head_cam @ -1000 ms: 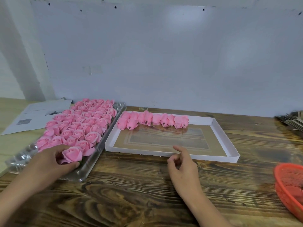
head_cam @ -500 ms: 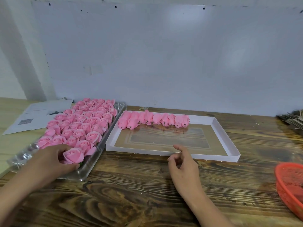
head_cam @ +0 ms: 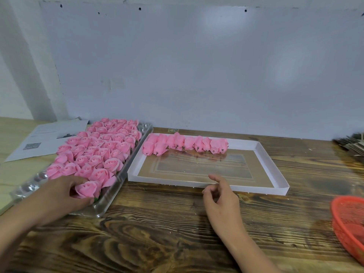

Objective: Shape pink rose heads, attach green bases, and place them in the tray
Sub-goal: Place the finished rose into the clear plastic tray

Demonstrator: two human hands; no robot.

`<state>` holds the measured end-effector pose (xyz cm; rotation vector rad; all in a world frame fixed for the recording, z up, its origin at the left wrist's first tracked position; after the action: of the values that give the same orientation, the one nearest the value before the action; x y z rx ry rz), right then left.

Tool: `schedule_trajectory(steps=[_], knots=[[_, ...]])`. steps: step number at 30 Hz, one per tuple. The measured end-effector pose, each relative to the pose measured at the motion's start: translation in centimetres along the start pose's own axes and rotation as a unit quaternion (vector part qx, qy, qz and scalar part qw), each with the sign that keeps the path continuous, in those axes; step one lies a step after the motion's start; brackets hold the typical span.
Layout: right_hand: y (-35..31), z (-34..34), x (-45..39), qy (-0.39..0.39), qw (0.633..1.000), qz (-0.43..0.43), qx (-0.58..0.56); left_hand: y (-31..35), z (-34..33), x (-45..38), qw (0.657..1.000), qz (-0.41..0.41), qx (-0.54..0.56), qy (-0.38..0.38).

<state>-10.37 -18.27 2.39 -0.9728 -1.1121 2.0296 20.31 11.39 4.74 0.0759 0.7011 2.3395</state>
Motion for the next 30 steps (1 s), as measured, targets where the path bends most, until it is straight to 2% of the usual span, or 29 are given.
schedule_trajectory(steps=[15,30], knots=[[-0.4,0.1,0.1,-0.004,1.0,0.001,0.001,1.6,0.1,-0.1,0.999,-0.028,-0.037,-0.015],[-0.6,0.3,0.1,0.001,1.0,-0.005,-0.006,1.4,-1.4,-1.3,0.996,0.009,-0.054,-0.076]])
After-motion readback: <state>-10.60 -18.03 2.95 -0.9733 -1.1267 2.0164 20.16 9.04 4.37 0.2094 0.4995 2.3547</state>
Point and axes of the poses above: each hand's wrist, its own x-axis away from the middle knuckle, its own z-axis out of the back of the hand, y = z × x, the point moved 10 cm from there along -x, towards the middle knuckle, and after that the axes turned 3 degrees about y, right-handed, at the moved point
